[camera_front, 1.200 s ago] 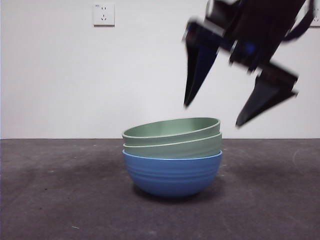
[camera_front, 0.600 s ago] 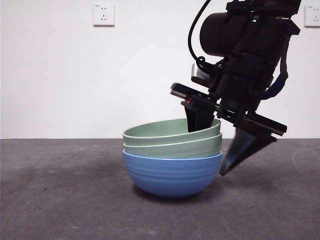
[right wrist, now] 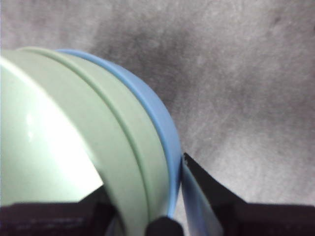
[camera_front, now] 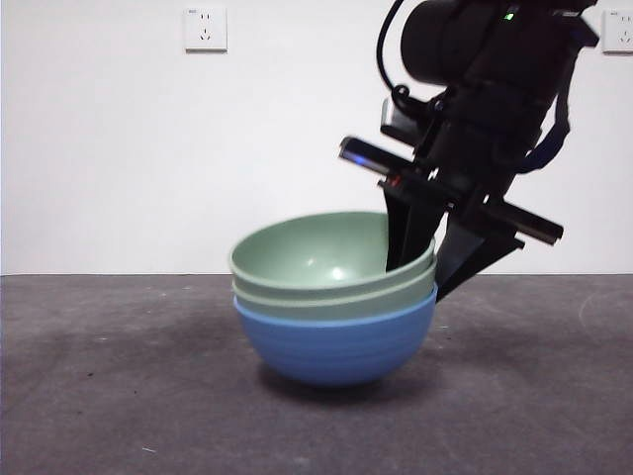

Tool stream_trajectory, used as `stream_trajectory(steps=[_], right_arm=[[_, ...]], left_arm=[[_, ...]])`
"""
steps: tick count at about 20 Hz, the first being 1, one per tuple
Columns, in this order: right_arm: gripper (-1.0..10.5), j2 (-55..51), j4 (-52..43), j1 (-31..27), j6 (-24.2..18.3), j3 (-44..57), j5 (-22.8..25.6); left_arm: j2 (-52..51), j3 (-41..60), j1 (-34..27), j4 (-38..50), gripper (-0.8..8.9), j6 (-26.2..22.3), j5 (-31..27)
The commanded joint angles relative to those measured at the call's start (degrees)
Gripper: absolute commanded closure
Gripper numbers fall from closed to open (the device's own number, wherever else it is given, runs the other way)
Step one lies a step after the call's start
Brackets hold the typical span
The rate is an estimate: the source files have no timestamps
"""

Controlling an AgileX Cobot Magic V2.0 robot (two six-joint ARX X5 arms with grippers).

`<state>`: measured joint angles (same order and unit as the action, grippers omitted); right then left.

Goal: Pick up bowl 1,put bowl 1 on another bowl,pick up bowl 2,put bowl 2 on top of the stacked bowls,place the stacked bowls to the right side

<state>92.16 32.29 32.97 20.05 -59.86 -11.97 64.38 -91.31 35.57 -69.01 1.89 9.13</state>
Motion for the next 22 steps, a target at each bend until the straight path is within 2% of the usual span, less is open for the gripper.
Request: stream_trajectory(steps=[1, 9, 12, 16, 22], right_arm=[[9.6, -2.4, -1.6, -2.9, -0.7, -0.2, 0.1], [9.6, -2.6, -5.1, -21.5, -2.5, -2.2, 0.0], [9.6, -1.7, -6.3, -26.8, -3.0, -2.2, 0.0], [9.6, 1.5, -6.5, -30.0, -3.7, -2.2, -0.2], [9.6, 6.3, -6.0, -29.9, -4.8, -2.2, -0.2]], left_arm=[[-0.1, 0.1, 0.0, -0.1, 4.91, -1.1, -0.1], [-0.1, 0.1, 0.0, -0.1, 4.91, -1.1, -0.1], [-0.1, 0.1, 0.0, 0.0, 4.91, -1.1, -0.1], [-0.1, 0.1, 0.0, 0.6, 4.91, -1.0, 0.0], [-0.1, 0.1, 0.0, 0.8, 4.91, -1.0, 0.0]])
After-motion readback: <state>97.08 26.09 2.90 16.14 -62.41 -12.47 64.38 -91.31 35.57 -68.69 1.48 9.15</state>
